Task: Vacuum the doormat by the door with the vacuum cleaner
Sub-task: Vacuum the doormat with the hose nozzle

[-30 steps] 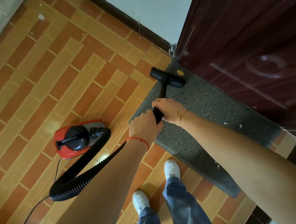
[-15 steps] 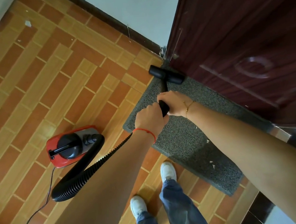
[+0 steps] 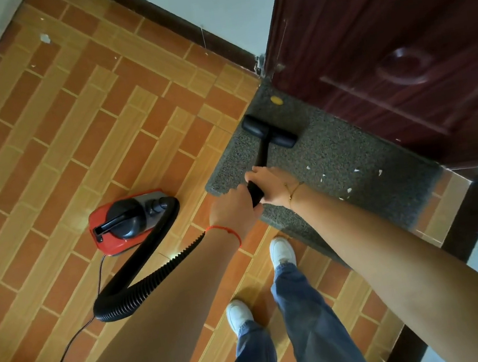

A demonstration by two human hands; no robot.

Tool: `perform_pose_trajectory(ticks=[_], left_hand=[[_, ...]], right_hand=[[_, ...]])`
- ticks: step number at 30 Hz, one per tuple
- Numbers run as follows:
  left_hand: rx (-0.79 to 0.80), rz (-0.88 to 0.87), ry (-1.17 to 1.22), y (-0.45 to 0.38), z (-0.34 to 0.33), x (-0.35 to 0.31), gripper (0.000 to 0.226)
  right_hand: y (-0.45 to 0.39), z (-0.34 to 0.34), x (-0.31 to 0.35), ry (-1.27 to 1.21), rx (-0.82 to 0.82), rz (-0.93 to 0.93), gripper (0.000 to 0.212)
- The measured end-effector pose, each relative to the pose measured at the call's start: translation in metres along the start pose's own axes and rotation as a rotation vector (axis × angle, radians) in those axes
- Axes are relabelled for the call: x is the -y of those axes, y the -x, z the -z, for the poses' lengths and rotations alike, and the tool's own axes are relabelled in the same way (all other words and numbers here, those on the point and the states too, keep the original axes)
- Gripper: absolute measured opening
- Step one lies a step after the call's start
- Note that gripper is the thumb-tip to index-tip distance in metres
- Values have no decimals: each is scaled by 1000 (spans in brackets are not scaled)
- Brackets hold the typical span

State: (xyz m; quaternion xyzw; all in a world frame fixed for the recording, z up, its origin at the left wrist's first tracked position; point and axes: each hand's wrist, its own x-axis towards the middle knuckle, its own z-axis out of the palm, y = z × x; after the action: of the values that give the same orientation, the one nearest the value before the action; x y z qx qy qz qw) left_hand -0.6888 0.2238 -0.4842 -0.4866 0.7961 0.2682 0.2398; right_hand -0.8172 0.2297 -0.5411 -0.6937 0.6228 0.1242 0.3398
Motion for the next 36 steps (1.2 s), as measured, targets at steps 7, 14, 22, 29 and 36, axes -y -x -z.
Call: perform_pose_trajectory(ticks=[7, 14, 22, 29, 36], left_hand=[[27, -30, -53, 76, -37, 42, 25], [43, -116, -157, 145, -67, 89, 30], [20, -121, -166, 184, -87, 122, 32], [-4, -118, -148, 164, -83, 115, 34], [-7, -103, -113, 106, -60, 62, 34]], right_hand=[[42, -51, 71, -44, -9, -14, 20], [78, -92, 137, -152, -33, 122, 15], [87, -113, 180, -126, 17, 195, 15], [76, -108, 170, -111, -6, 109, 13], [63, -70, 98, -112, 0, 67, 9]])
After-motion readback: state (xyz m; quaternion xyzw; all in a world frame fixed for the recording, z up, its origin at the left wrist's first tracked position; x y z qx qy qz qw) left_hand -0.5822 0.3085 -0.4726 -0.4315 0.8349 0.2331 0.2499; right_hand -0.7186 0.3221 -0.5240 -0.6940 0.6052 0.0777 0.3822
